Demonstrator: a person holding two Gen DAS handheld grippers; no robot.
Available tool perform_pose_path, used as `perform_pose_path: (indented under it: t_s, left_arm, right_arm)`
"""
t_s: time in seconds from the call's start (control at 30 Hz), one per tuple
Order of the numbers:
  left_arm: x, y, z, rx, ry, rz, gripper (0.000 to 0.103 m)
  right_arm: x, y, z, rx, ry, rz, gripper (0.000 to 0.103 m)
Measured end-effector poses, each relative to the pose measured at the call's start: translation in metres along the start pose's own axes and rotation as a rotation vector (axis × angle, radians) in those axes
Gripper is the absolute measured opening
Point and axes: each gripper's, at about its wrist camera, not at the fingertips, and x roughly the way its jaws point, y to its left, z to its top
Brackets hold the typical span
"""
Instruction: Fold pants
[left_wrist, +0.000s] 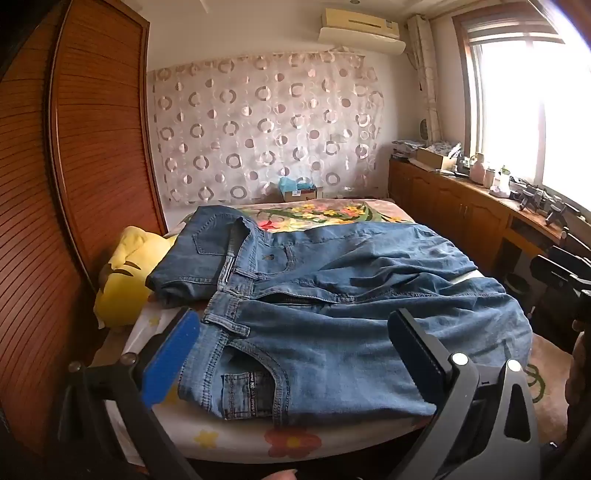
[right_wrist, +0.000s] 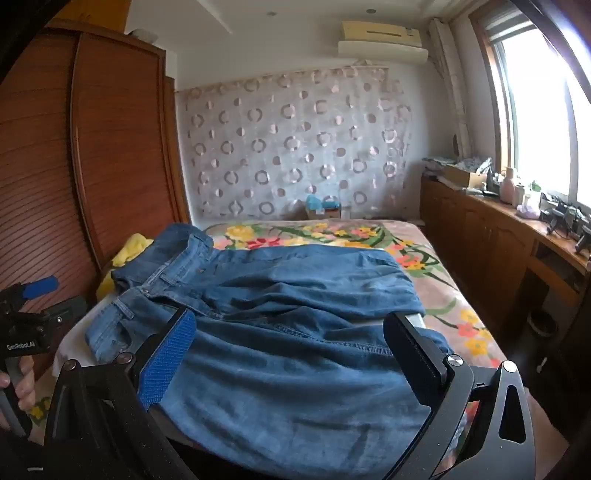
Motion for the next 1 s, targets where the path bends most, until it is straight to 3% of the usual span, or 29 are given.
perform_pose_path:
  t_s: [1.0]
  left_arm:
    - [-0.0021, 0.001, 0.0025, -0.01, 0.005, -0.001, 0.103]
  right_arm:
    - [-0.0011, 0.0043, -0.0029, -0.012, 0.015, -0.001, 0.103]
